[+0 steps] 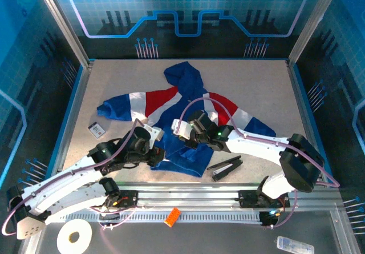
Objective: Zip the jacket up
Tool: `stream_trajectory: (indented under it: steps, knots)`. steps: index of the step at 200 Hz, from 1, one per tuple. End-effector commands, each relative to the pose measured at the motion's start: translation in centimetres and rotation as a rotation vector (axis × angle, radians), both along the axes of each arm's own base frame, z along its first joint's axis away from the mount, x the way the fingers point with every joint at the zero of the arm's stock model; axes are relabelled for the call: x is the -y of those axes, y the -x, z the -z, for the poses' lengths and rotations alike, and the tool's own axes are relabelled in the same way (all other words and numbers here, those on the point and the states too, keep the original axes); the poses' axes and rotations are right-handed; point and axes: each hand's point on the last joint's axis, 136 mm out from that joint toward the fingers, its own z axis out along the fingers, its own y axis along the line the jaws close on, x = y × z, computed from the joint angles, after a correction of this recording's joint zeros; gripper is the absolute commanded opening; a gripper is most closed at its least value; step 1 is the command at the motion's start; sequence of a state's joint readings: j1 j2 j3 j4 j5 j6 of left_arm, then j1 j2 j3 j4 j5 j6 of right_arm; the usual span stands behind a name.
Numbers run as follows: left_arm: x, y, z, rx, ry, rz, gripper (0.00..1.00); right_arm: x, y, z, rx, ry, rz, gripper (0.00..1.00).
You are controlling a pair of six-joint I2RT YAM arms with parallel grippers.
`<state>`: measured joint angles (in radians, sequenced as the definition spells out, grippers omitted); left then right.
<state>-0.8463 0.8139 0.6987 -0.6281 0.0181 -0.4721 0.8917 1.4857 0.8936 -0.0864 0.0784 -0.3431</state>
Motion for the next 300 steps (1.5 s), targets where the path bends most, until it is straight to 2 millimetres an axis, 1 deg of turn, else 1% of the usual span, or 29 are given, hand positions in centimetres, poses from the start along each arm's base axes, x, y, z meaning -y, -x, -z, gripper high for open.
stream_trajectory:
  steps: [1,60,153,300]
  knots:
    - [-0.7,1.3,0.7,-0.056,-0.016,0.006,0.0,0.7,-2.3,-0.6,0.017,-0.004,0.089,0.0]
    - [-0.9,1.5,0.7,-0.057,-0.017,0.004,0.0,0.9,-3.3,-0.6,0.011,0.001,0.115,0.0]
    - [-1.1,1.6,1.2,-0.071,-0.023,-0.008,0.0,1.6,-6.4,-1.2,0.01,0.001,0.186,0.0]
    - [-1.7,1.8,2.2,-0.094,-0.053,-0.032,0.0,2.1,-10.8,-1.3,-0.003,-0.015,0.247,0.0]
